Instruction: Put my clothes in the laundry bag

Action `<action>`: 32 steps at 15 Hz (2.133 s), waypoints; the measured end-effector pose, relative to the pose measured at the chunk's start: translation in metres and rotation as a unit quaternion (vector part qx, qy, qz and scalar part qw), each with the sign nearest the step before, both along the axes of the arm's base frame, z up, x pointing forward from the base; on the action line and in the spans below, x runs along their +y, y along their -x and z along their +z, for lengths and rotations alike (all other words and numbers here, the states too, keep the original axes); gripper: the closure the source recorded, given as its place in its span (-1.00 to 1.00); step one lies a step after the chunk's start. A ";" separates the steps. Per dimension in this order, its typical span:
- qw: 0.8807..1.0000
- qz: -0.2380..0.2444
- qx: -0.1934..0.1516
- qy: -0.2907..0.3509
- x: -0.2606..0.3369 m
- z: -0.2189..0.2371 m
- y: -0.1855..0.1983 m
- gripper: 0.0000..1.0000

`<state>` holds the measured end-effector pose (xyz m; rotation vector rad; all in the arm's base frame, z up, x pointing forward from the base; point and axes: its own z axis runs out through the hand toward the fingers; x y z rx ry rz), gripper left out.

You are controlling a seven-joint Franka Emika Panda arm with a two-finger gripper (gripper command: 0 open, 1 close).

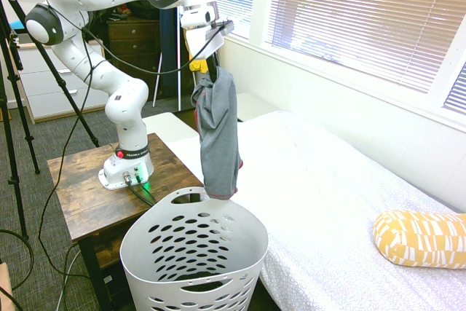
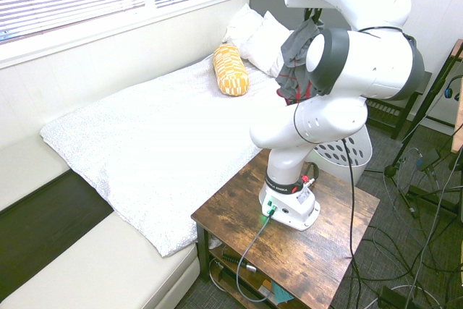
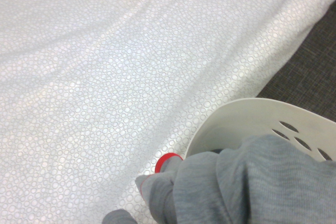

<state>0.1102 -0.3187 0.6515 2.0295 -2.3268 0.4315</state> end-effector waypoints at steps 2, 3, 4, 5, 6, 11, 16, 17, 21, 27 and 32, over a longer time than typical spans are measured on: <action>1.000 -0.019 0.005 -0.011 -0.012 -0.016 0.022 1.00; 0.999 -0.029 0.005 -0.016 -0.018 -0.030 0.033 1.00; 0.999 -0.038 0.004 -0.020 -0.025 -0.048 0.042 1.00; 0.999 -0.047 0.003 -0.024 -0.031 -0.068 0.050 1.00; 0.998 -0.058 0.002 -0.028 -0.036 -0.094 0.057 1.00; 0.993 -0.102 0.003 -0.053 -0.050 -0.233 0.061 -1.00; 0.989 -0.122 -0.009 -0.087 -0.062 -0.314 0.052 -1.00; 0.987 -0.126 -0.009 -0.094 -0.065 -0.327 0.054 -1.00; 0.987 -0.126 -0.005 -0.099 -0.071 -0.353 0.049 -1.00; 0.999 -0.020 -0.018 -0.042 -0.040 -0.271 -0.074 -1.00; 0.997 0.078 -0.007 -0.023 0.058 -0.245 -0.234 -1.00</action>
